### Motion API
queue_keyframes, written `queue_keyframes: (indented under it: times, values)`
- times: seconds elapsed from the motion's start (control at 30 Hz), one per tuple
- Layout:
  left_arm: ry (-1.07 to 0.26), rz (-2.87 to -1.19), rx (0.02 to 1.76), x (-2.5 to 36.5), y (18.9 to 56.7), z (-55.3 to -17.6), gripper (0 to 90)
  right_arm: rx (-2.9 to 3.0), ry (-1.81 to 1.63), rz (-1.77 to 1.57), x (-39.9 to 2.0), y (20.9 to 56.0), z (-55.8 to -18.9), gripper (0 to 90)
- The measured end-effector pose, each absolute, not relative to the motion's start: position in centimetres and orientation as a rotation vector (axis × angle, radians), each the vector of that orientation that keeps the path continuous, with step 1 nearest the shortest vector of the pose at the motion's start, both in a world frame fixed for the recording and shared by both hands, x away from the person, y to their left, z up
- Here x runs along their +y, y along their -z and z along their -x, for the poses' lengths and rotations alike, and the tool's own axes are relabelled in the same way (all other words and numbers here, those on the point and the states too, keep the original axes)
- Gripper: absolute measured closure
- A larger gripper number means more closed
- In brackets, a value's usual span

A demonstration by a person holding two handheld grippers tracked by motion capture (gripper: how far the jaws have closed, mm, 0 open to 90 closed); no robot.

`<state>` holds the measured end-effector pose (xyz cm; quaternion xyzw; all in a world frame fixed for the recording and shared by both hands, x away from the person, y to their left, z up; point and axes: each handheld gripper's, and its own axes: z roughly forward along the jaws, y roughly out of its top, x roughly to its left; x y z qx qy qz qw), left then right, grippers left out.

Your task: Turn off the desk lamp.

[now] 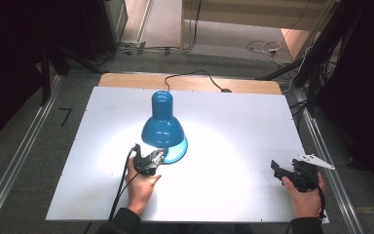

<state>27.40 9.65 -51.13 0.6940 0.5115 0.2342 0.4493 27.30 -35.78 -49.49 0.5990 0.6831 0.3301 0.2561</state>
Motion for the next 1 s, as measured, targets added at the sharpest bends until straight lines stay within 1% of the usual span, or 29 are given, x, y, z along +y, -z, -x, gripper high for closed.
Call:
queue_keyframes:
  times: [0.43,0.47,0.5,0.57,0.63,0.8,0.9,1.0]
  values:
    - [-0.573,-1.715,1.26,9.65,51.12,-27.7,90.0,1.862,-0.895,-1.624,-35.63,49.53,-27.34,16.8]
    - [-0.597,-1.736,1.264,9.7,51.21,-27.8,90.0,1.862,-0.894,-1.626,-35.6,49.52,-27.34,16.8]
    - [-0.602,-1.73,1.266,9.78,51.27,-27.89,90.0,1.863,-0.895,-1.625,-35.59,49.52,-27.34,16.8]
    - [-0.56,-1.697,1.29,10.01,51.26,-28.07,90.0,1.863,-0.894,-1.625,-35.59,49.53,-27.34,16.8]
    - [-0.545,-1.689,1.282,9.81,51.28,-28.07,90.0,1.861,-0.895,-1.626,-35.61,49.54,-27.32,16.8]
    - [-0.553,-1.691,1.281,10.09,51.3,-28.12,90.0,1.862,-0.895,-1.624,-35.68,49.56,-27.36,16.8]
    - [-0.551,-1.649,1.281,10.31,51.11,-28.03,90.0,1.859,-0.898,-1.624,-35.66,49.54,-27.34,16.8]
    - [-0.551,-1.656,1.27,10.47,50.96,-27.94,90.0,1.861,-0.896,-1.621,-35.71,49.56,-27.37,16.9]
